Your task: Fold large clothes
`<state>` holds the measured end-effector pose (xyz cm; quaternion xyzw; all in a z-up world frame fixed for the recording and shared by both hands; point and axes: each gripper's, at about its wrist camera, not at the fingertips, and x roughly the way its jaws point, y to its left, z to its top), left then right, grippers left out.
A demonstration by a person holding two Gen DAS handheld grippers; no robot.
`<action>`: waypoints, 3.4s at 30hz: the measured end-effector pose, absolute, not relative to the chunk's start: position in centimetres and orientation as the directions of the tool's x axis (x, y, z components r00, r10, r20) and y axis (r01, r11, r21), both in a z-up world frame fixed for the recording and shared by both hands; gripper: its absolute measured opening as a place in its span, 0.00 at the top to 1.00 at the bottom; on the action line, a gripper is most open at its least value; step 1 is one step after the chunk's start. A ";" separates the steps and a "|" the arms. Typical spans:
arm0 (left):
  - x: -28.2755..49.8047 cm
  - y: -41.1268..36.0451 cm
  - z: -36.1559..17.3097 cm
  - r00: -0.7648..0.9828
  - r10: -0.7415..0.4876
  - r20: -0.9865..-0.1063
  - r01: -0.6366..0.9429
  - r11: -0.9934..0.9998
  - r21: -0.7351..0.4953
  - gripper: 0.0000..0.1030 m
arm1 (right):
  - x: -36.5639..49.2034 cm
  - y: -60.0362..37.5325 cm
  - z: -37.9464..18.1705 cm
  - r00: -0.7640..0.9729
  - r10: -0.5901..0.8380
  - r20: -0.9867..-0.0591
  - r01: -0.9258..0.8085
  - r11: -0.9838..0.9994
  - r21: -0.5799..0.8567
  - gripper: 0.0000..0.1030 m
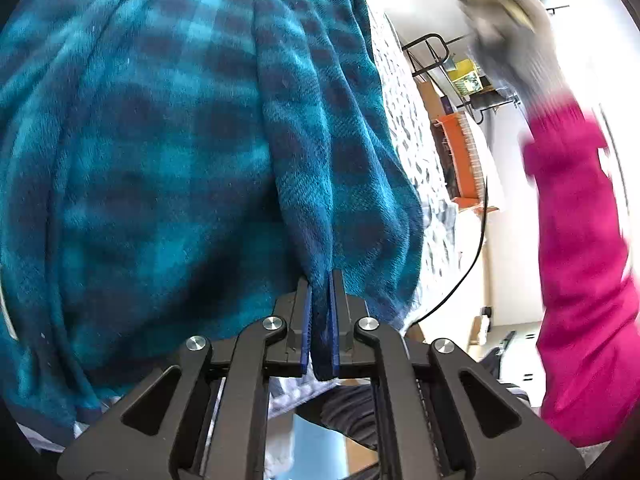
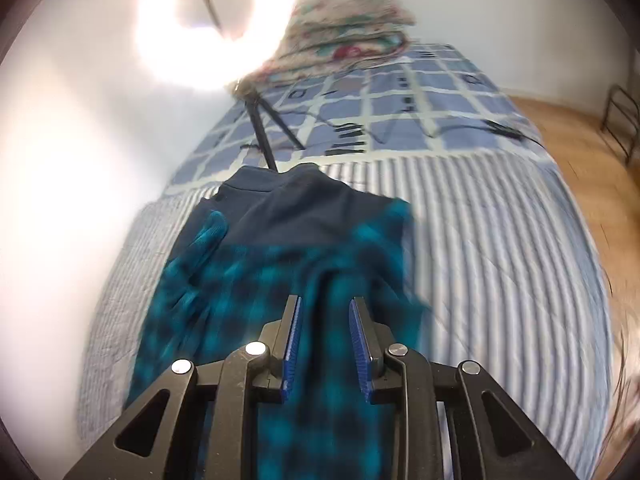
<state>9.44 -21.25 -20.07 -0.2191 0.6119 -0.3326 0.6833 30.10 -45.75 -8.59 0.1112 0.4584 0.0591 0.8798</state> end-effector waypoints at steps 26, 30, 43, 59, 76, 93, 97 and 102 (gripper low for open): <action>9.0 -20.5 -19.2 0.023 -0.767 -0.641 0.196 0.632 -0.750 0.97 | 0.2 -45.1 -19.6 0.353 0.529 -0.772 0.062 0.810 0.584 0.99; 9.0 -20.5 -16.0 0.071 -0.805 -0.590 0.248 0.587 -0.771 0.97 | -0.9 -46.3 -15.3 0.475 0.570 -0.670 0.022 0.753 0.657 1.00; 6.8 -22.0 -19.1 0.080 -0.599 -0.797 0.342 0.768 -0.542 0.97 | -1.2 -44.4 -22.8 0.287 0.413 -0.864 0.112 0.882 0.458 0.95; -0.2 -27.8 -13.3 0.284 -0.589 -0.756 0.550 0.747 -0.375 0.54 | -4.0 -52.0 -15.0 0.601 0.356 -0.716 0.127 0.841 0.525 0.68; 0.9 -36.6 -20.6 0.286 -0.344 -0.894 0.595 0.795 -0.115 0.37 | -4.4 -56.3 -12.8 0.691 0.340 -0.638 0.177 0.776 0.605 0.68; 3.1 -27.8 -15.5 0.264 -0.652 -0.711 0.408 0.743 -0.530 0.89 | 3.4 -52.9 -14.1 0.629 0.404 -0.664 0.105 0.802 0.588 0.40; 3.1 -27.3 -15.0 0.265 -0.666 -0.697 0.407 0.733 -0.545 0.89 | 8.1 -52.6 -16.0 0.607 0.417 -0.676 0.134 0.785 0.605 0.39; 3.0 -26.8 -14.8 0.264 -0.681 -0.683 0.408 0.720 -0.561 0.89 | 13.0 -52.6 -19.0 0.573 0.433 -0.695 0.185 0.758 0.625 0.39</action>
